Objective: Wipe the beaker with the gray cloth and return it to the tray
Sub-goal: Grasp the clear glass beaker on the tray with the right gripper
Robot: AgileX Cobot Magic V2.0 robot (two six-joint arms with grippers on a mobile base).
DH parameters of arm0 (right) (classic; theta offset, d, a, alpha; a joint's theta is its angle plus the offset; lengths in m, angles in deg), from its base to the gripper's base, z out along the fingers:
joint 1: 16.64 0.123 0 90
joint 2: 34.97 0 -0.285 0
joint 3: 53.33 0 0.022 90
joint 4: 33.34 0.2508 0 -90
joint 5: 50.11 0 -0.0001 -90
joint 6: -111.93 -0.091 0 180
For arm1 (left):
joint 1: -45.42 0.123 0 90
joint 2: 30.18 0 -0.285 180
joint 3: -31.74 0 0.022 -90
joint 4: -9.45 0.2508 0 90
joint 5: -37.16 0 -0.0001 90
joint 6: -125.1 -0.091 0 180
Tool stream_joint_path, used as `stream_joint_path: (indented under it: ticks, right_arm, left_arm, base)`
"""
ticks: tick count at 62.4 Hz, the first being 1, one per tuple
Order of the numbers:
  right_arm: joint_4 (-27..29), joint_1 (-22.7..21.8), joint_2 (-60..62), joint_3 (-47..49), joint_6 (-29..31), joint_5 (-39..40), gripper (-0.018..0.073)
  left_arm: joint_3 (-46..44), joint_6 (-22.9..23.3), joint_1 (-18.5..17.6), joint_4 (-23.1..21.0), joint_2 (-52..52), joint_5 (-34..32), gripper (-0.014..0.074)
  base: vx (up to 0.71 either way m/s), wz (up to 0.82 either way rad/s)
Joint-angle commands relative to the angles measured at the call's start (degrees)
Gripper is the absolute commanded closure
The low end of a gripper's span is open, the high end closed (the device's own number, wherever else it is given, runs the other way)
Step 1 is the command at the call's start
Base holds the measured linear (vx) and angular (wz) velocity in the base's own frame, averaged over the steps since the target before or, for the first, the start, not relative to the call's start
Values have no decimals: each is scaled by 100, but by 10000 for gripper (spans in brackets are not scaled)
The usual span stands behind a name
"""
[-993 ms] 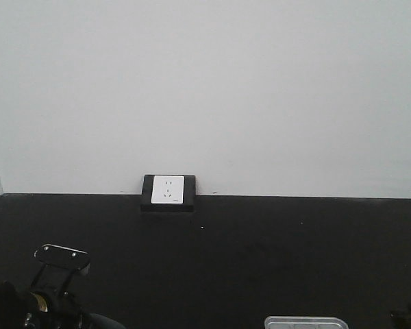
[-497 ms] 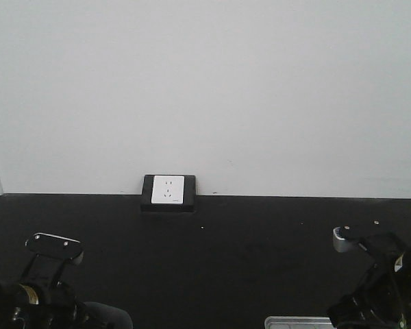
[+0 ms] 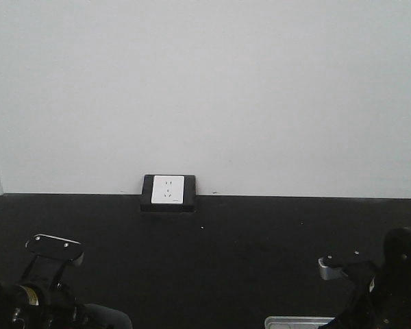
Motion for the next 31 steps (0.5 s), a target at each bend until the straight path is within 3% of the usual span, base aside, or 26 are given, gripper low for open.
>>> stream_joint_path:
  ticks: [1, 31]
  right_arm:
    - [4, -5, 125, 186, 17, 166, 127]
    - [390, -5, 59, 186, 17, 131, 534]
  left_arm:
    - [-165, 11, -29, -26, 228, -283, 602]
    - [-165, 11, -29, -22, 250, -283, 602]
  base:
    - [0, 0]
    - [0, 0]
